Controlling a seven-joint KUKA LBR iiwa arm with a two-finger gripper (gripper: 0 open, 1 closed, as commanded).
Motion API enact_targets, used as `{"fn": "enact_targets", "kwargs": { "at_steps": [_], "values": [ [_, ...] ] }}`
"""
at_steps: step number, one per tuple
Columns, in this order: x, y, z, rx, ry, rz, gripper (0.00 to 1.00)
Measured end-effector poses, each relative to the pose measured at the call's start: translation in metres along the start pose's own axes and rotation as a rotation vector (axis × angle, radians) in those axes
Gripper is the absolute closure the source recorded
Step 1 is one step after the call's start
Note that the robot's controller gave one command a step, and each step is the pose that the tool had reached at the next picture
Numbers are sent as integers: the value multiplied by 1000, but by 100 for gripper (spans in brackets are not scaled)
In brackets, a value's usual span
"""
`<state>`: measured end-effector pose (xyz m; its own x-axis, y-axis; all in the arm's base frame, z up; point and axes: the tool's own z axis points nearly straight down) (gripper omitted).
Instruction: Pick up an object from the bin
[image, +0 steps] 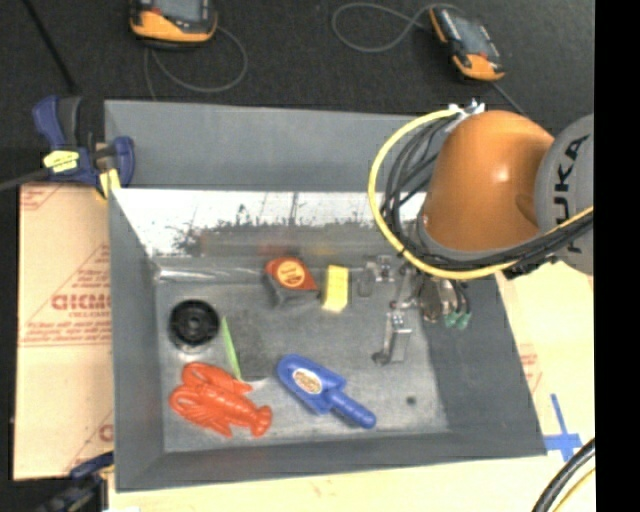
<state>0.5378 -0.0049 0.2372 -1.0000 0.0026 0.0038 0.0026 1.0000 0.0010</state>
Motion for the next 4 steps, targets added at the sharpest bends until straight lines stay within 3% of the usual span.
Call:
{"fn": "enact_targets", "kwargs": {
  "at_steps": [1,2,3,4],
  "values": [
    [-1,0,-4,0,-7,0,0],
    [-22,24,40,1,-17,-11,0],
    [-15,31,100,-1,-11,69,0],
    [23,31,127,0,-2,116,0]
  ]
}}
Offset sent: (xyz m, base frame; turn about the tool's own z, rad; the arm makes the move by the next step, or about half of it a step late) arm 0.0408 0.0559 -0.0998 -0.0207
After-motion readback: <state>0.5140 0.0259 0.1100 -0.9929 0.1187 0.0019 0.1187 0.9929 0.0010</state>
